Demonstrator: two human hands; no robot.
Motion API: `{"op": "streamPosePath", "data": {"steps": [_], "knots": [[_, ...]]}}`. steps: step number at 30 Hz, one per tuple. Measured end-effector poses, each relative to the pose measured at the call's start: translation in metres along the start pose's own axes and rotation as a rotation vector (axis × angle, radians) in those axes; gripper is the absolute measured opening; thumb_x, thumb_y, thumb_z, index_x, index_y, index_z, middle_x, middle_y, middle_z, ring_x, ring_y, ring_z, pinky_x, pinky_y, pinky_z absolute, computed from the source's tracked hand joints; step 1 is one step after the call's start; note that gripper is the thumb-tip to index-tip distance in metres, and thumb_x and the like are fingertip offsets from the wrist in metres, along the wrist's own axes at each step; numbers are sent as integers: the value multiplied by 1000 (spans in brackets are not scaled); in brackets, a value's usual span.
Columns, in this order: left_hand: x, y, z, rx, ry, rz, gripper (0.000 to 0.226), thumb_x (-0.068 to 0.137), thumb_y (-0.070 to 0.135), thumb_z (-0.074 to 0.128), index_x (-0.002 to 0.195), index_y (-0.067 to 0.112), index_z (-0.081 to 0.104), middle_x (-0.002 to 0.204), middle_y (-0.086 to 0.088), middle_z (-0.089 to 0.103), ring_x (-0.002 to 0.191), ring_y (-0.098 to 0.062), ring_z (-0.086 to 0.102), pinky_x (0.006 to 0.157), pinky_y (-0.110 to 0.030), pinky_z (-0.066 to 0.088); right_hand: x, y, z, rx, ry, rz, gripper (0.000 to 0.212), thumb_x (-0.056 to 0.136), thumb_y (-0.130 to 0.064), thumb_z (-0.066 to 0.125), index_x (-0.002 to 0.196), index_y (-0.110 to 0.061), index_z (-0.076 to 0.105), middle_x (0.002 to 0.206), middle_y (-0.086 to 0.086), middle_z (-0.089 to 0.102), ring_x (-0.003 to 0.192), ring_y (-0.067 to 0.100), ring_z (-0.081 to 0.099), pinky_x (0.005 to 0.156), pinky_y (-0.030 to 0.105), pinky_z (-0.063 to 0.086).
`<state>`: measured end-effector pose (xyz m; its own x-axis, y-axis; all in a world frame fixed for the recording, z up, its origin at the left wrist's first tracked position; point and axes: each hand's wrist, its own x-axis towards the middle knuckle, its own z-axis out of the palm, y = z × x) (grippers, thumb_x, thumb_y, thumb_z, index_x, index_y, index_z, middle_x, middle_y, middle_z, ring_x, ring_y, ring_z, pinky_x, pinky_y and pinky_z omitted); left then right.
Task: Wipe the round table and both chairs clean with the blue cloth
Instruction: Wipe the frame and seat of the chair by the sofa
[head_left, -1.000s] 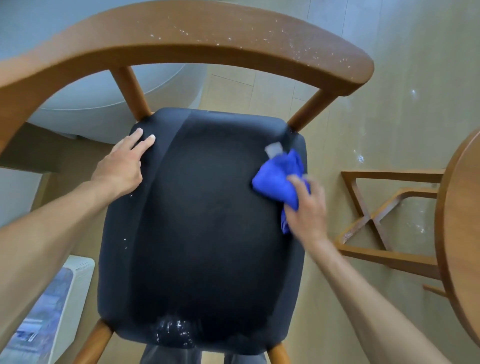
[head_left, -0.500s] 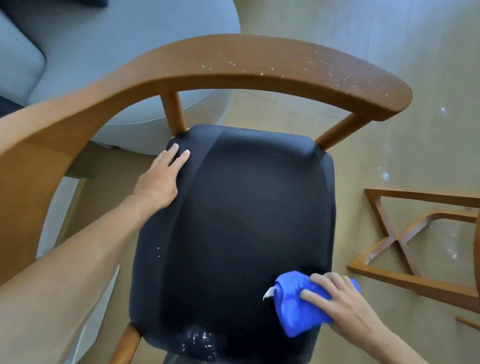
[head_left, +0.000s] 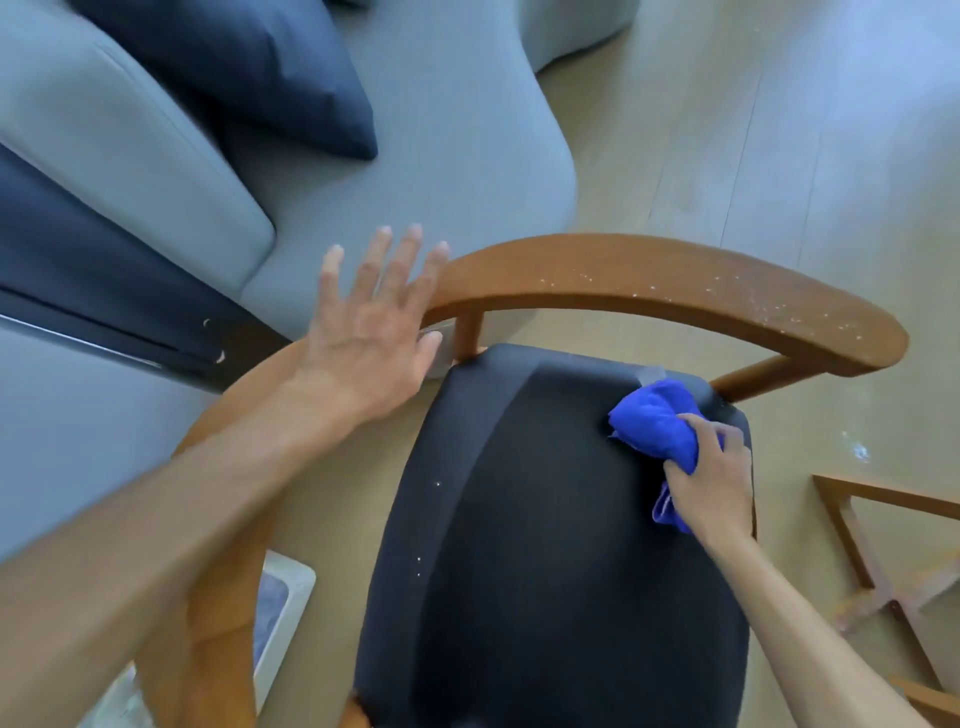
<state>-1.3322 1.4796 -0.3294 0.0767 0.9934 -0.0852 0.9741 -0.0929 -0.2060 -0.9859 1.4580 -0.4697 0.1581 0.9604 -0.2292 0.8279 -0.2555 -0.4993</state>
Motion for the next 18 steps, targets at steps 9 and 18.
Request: {"op": "streamPosePath", "data": {"steps": [9,18], "knots": [[9,-22,25,-98,-245,9,68,103,32,24,145,26,-28,162,-2,-7,148,-30,-7,114,-59,14,23,-105,81,-233,7,-166,56,81,-12,60,135,-20,50,142,12,41,98,40,46,84,45,43],[13,-19,25,-128,-251,17,69,103,28,28,146,27,-27,162,-5,-7,148,-33,-5,114,-58,17,-178,-101,135,-192,-293,-841,49,61,-5,55,104,-26,63,116,8,62,71,28,52,58,32,38]]}}
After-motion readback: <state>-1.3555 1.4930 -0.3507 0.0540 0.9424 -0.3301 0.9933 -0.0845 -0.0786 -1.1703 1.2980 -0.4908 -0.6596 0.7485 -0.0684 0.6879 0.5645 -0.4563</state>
